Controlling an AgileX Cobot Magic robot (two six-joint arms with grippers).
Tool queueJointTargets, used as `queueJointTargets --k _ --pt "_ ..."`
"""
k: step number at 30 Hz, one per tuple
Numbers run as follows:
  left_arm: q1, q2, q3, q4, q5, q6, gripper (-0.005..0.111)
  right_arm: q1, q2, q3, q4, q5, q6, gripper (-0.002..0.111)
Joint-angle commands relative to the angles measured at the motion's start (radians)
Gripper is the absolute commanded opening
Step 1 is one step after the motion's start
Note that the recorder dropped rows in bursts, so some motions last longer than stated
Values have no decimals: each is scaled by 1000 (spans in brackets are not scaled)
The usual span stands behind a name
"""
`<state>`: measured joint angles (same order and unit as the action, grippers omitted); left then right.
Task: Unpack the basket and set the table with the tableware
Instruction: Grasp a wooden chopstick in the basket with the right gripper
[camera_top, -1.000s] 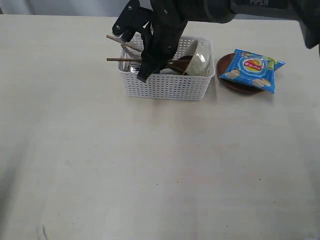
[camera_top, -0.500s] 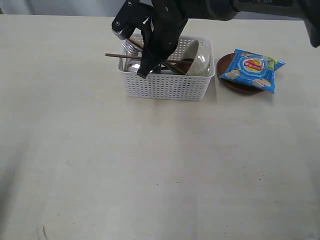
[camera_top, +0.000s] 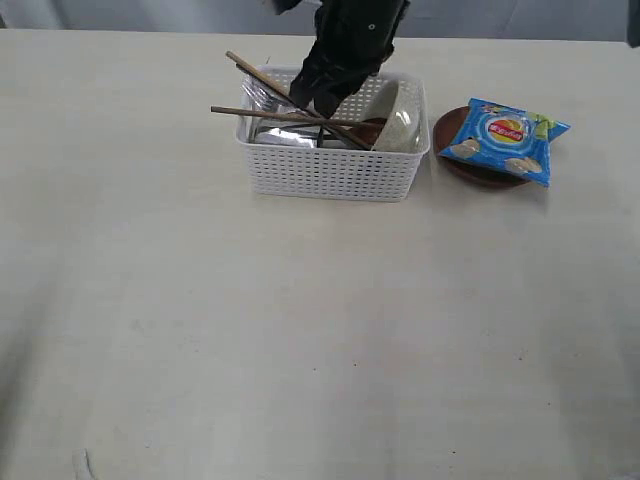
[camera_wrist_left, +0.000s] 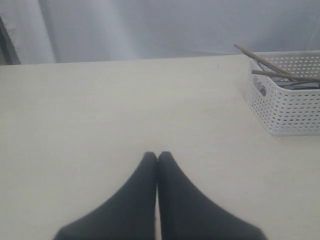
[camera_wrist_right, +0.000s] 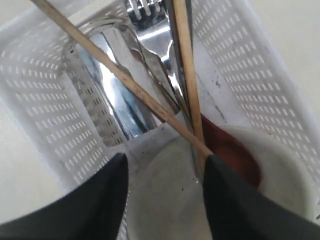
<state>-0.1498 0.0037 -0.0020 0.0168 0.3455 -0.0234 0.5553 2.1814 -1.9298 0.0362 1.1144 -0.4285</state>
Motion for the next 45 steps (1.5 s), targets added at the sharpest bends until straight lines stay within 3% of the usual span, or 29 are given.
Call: queueJointTargets --k 1,12,18,25,27,32,45 --pt "-8 -4 2 -3 -3 0 0 1 71 -91 29 79 -81 47" --pt "-8 -4 2 -3 -3 0 0 111 94 -105 1 -76 -160 50" --pt "-8 -4 2 -3 -3 0 0 121 114 -105 -44 -114 -118 38" --pt "-8 -4 2 -3 -3 0 0 121 139 -105 -69 -96 -118 39" --pt "-8 -4 2 -3 -3 0 0 121 140 -105 -72 -109 -113 34" --pt "-8 -4 2 -3 -3 0 0 121 138 -105 -72 -114 -118 0" --pt "-8 -4 2 -3 -3 0 0 121 42 -105 -116 -112 -109 0"
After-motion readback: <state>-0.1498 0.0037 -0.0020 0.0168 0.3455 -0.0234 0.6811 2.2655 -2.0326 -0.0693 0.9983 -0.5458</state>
